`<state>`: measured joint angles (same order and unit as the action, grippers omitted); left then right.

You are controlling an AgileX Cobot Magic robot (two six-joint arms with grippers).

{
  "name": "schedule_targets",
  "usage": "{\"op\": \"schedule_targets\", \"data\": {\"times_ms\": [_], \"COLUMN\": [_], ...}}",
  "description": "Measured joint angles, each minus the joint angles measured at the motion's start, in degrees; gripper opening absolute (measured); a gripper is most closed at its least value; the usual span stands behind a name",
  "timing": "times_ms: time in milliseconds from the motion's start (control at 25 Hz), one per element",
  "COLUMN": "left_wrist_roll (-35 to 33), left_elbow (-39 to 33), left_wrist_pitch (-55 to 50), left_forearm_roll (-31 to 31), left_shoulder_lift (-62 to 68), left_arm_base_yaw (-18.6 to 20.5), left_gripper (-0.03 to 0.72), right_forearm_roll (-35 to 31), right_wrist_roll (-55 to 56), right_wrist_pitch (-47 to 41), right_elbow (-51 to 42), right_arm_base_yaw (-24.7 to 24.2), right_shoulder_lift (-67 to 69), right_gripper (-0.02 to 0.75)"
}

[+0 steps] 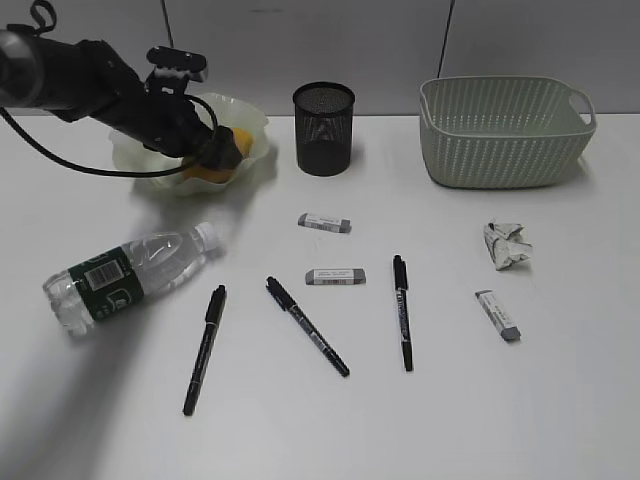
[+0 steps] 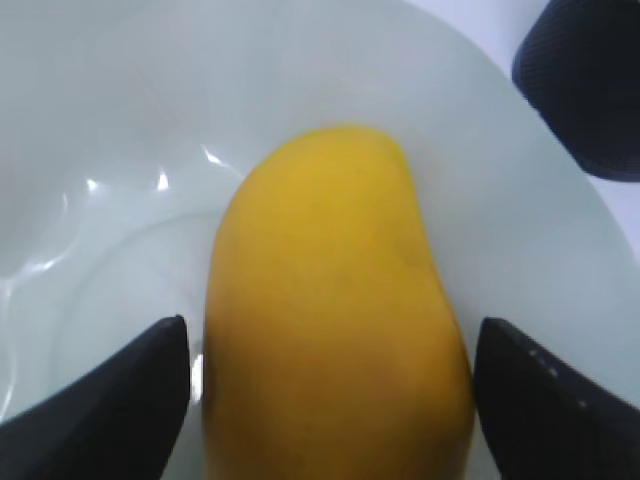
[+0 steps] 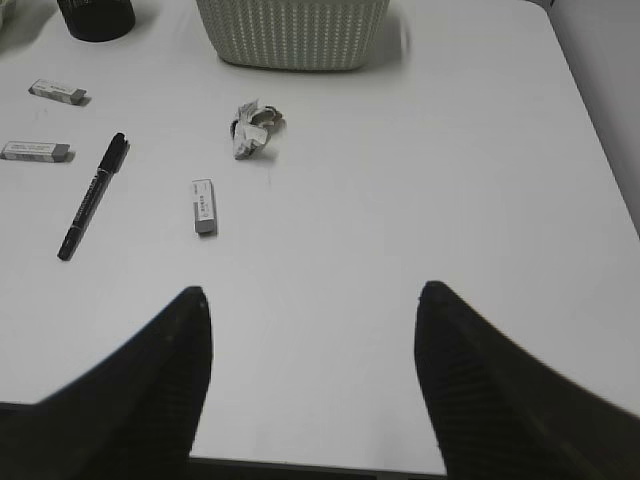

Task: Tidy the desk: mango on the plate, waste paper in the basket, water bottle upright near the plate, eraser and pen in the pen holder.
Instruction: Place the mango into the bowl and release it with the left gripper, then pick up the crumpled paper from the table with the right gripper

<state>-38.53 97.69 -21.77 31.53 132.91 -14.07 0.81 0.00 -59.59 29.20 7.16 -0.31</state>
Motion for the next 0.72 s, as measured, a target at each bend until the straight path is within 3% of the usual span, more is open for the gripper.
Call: {"op": "schedule_targets", "data": {"times_ms": [520, 720], "left_wrist_roll": [3.98, 11.53], "left_elbow": [-0.08, -9.12], "left_wrist_pitch": [-6.1, -6.74], "left_forearm_roll": [-1.97, -8.78], "left_shoulder_lift": [-16.68, -25.41], "left_arm_base_yaw": [1.36, 1.36], "left_gripper": [0.62, 0.594], "right_forearm_roll": [0.0, 0.0], "right_wrist_roll": [0.0, 0.0], "right_wrist_pitch": [0.0, 0.0], "right_elbow": [0.0, 0.0], "right_arm_base_yaw": [0.0, 0.0], "right_shoulder_lift": [0.0, 0.0], "right_gripper": [0.506, 0.506]}}
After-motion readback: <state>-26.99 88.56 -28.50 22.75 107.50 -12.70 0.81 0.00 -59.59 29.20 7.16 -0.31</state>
